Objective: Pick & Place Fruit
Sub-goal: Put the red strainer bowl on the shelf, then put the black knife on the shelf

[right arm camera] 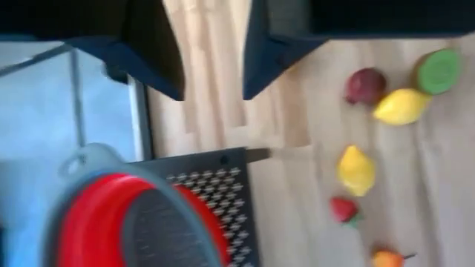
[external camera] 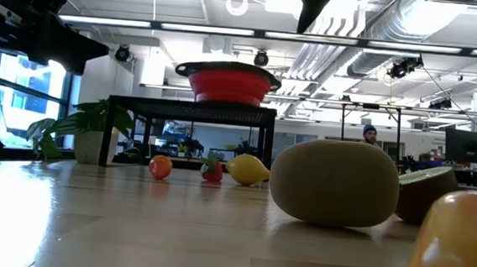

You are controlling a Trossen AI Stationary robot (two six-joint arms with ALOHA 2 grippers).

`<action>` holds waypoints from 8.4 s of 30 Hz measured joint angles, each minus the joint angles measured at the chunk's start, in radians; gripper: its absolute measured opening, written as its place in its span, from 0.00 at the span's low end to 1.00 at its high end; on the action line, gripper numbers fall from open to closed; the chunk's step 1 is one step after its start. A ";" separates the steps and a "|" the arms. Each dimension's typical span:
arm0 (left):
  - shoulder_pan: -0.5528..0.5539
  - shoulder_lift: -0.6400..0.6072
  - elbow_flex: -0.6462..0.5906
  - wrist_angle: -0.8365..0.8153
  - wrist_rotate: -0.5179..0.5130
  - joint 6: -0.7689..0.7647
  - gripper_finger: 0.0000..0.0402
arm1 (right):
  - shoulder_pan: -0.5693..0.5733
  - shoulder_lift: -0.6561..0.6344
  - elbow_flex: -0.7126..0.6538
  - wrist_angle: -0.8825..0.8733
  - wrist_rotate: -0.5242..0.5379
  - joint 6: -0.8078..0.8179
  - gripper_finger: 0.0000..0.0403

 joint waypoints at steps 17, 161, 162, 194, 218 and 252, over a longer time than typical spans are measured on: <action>0.000 0.000 0.000 0.000 0.000 0.000 0.01 | 0.029 -0.044 0.000 0.005 -0.091 -0.005 0.01; 0.000 0.000 0.000 0.034 -0.158 0.000 0.01 | 0.019 -0.057 -1.057 1.827 0.590 0.453 0.01; 0.000 0.000 0.000 0.034 -0.158 0.000 0.01 | 0.015 -0.057 -1.057 1.803 0.602 0.464 0.01; 0.000 0.000 0.000 0.030 -0.158 0.000 0.01 | -0.129 0.052 -1.002 1.982 0.240 0.319 0.01; 0.000 0.000 0.000 0.016 -0.155 -0.002 0.01 | -0.119 0.204 -0.771 1.957 0.065 0.228 0.01; 0.000 0.000 0.000 0.014 -0.154 -0.003 0.01 | -0.005 -0.156 -0.772 1.350 -0.090 0.195 0.01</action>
